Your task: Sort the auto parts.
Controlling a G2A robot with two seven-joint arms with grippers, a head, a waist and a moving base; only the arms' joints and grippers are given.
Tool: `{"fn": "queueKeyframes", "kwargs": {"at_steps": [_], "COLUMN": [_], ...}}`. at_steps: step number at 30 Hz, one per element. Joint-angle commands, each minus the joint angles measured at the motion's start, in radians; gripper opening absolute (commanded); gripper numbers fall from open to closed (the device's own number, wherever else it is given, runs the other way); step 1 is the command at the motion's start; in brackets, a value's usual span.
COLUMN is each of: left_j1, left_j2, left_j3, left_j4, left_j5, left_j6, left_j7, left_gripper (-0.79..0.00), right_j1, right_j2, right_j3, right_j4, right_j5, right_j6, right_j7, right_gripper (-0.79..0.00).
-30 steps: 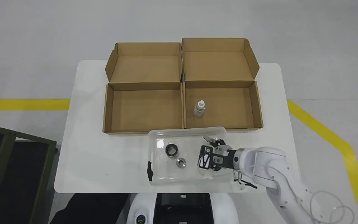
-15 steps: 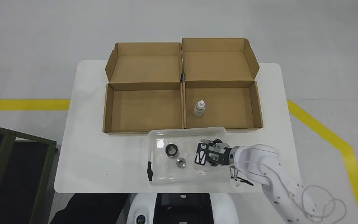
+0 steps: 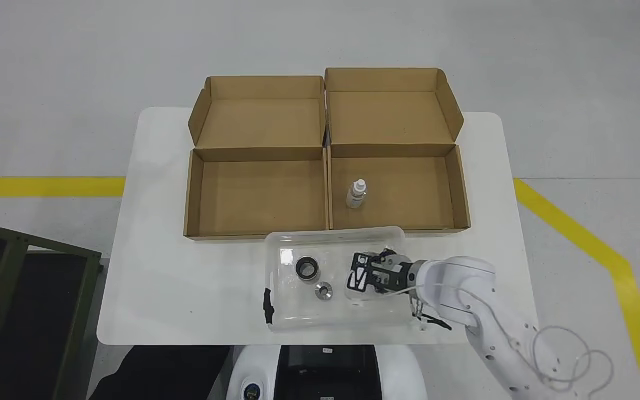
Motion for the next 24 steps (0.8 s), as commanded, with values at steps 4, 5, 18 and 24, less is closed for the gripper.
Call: {"fn": "queueKeyframes", "kwargs": {"at_steps": [4,5,18,24], "left_j1": [0.0,0.0,0.0,0.0], "left_j2": [0.0,0.0,0.0,0.0], "left_j3": [0.0,0.0,0.0,0.0], "left_j4": [0.0,0.0,0.0,0.0], "left_j5": [0.0,0.0,0.0,0.0], "left_j6": [0.0,0.0,0.0,0.0], "left_j7": [0.0,0.0,0.0,0.0], "left_gripper": [0.0,0.0,0.0,0.0], "right_j1": [-0.003,-0.005,-0.057,-0.096], "right_j2": [0.002,0.003,0.015,0.015], "right_j3": [0.001,0.003,0.065,0.099], "right_j4": [-0.007,-0.01,-0.148,-0.211], "right_j5": [0.005,0.01,0.073,0.08], "right_j6": [0.002,0.003,0.018,0.094], "right_j7": [-0.012,-0.016,-0.138,-0.329], "right_gripper": [-0.785,-0.785,-0.785,-0.785]}}
